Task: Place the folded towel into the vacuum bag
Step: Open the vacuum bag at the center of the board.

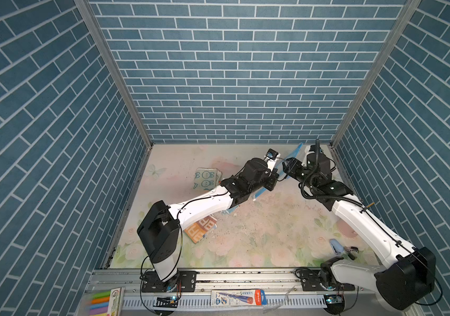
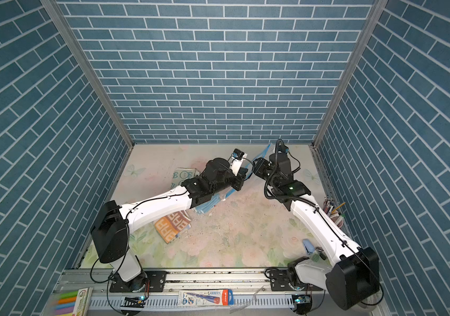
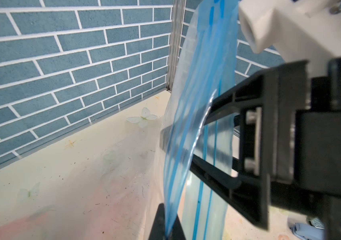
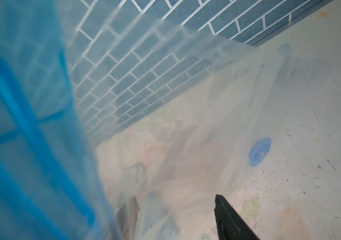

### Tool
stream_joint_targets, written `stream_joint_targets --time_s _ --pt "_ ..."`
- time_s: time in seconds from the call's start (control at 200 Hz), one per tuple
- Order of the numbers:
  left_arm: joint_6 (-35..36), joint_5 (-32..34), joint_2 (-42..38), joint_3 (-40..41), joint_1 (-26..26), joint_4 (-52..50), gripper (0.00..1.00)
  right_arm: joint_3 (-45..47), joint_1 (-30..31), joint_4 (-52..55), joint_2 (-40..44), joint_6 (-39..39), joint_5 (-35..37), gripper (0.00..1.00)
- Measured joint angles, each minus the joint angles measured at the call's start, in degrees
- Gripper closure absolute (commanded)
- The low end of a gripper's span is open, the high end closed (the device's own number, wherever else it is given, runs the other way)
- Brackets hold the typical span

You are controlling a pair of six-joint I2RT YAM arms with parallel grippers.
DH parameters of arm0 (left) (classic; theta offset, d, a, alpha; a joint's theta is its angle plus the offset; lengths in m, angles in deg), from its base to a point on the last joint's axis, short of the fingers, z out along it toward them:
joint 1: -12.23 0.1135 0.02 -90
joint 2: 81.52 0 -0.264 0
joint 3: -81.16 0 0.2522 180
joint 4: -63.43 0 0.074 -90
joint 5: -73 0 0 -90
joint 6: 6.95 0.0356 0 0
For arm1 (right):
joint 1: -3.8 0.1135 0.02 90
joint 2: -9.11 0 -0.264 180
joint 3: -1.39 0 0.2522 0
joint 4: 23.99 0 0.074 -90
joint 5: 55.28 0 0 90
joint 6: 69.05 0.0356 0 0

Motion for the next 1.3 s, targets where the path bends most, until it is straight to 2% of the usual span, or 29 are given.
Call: stream_joint_targets --time_s 0.15,0.38,0.54,0.735,0.91,1.105,1.3 --pt "0.0 1.1 -0.1 0.0 0.0 0.0 1.00 -3.2 1.2 1.9 -2.5 0.0 1.1 0.52" --pt "0.7 7.9 -0.1 -1.6 -0.1 -2.2 1.00 -5.4 3.1 3.5 -4.5 -0.1 1.7 0.85" --pt "3.4 14.7 -0.6 -2.5 -0.1 -2.5 1.00 -9.8 3.7 4.7 -6.9 -0.5 0.9 1.00" --pt "7.4 21.5 -4.5 -1.6 -0.1 -0.7 1.00 -14.1 4.5 4.9 -9.5 -0.7 -1.2 1.00" --pt "11.6 25.5 -8.1 -0.1 -0.9 3.6 1.00 -14.2 4.8 4.9 -9.3 -1.5 -2.2 1.00" --pt "13.0 26.8 -7.8 2.0 -1.6 6.5 1.00 -7.7 4.8 4.9 -5.3 -1.7 -1.6 1.00" --pt "12.7 28.1 -4.8 5.4 -3.1 7.5 1.00 -0.1 4.8 9.0 -1.7 -0.5 2.0 1.00"
